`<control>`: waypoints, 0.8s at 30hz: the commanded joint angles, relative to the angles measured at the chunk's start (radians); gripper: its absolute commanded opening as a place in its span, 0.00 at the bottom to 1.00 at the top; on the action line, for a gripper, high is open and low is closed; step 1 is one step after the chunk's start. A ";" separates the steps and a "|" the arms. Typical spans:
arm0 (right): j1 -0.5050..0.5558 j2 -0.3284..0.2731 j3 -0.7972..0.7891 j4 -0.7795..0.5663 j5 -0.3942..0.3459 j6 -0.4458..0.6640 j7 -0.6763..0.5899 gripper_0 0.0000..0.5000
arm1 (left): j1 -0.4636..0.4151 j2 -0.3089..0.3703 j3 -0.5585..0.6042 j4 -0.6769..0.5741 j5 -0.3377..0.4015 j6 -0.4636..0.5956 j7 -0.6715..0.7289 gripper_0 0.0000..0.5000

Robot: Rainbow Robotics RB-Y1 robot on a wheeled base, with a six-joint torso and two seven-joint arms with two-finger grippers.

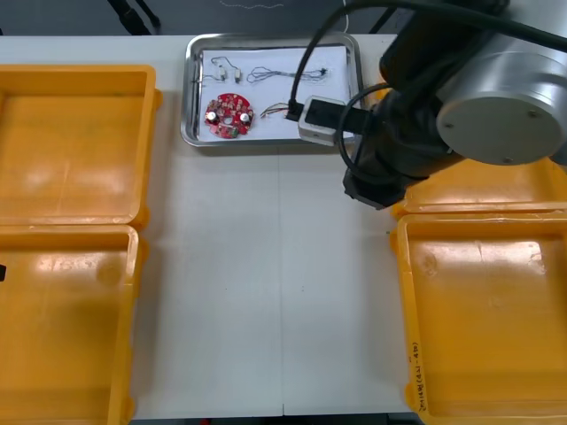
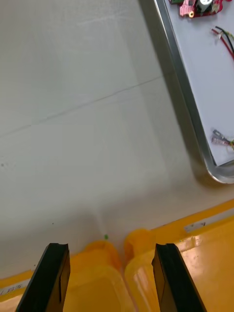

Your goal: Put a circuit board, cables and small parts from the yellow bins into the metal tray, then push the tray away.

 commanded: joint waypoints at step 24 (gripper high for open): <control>0.645 -0.279 -0.609 -0.323 -0.189 0.038 -0.195 1.00 | 0.018 0.043 0.020 -0.027 0.005 0.006 -0.094 1.00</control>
